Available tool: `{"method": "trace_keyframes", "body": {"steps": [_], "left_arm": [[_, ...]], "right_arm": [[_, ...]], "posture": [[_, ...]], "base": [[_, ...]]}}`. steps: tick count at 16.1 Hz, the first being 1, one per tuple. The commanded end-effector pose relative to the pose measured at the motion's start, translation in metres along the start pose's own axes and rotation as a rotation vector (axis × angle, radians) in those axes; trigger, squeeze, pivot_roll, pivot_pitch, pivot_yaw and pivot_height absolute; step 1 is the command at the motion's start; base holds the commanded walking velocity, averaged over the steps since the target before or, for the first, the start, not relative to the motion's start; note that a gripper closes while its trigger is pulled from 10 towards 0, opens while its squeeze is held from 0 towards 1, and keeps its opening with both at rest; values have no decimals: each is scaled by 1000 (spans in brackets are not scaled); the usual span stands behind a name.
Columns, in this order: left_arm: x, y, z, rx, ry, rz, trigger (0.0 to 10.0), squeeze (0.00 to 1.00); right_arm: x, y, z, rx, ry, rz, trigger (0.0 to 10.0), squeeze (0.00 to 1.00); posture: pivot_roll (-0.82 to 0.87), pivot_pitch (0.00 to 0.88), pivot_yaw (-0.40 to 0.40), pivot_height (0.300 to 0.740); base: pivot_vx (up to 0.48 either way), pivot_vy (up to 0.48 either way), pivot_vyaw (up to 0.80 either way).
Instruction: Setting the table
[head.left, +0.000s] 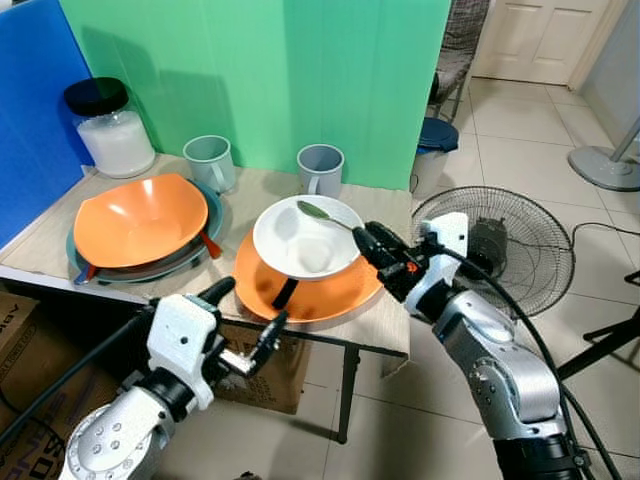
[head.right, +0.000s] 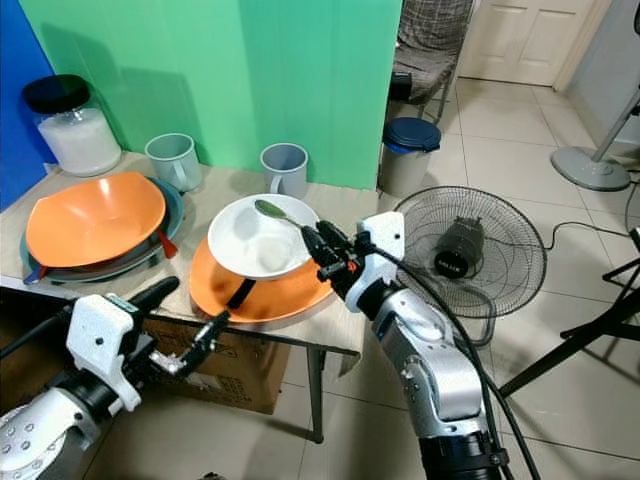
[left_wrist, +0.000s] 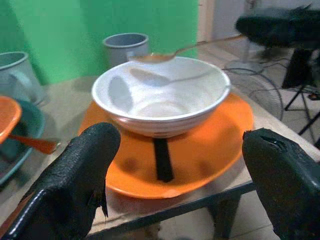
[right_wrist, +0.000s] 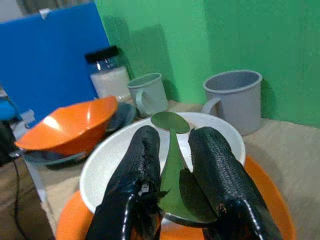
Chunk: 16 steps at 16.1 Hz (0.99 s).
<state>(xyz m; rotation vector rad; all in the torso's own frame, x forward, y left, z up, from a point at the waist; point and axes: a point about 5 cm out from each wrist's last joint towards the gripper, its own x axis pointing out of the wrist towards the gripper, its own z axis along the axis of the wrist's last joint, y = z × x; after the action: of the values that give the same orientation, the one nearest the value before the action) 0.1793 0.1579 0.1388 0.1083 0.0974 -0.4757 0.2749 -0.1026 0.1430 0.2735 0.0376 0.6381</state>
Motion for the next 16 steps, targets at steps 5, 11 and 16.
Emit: {"method": "trace_keyframes", "body": {"steps": [5,11,16], "left_arm": [[4,3,3,16,-20,35,10000,0],[13,0,10,31,-61,42,10000,0],[22,1,13,34,-77,49,10000,0]], "right_arm": [[-5,3,13,-9,-40,28,10000,0],[-21,-12,38,62,-150,-79,10000,0],[-30,-15,45,58,-163,-132,10000,0]], "posture": [[-17,0,31,740],[-35,0,46,740],[-61,0,70,740]], "base": [[0,0,-286],[0,0,-400],[0,0,-320]]}}
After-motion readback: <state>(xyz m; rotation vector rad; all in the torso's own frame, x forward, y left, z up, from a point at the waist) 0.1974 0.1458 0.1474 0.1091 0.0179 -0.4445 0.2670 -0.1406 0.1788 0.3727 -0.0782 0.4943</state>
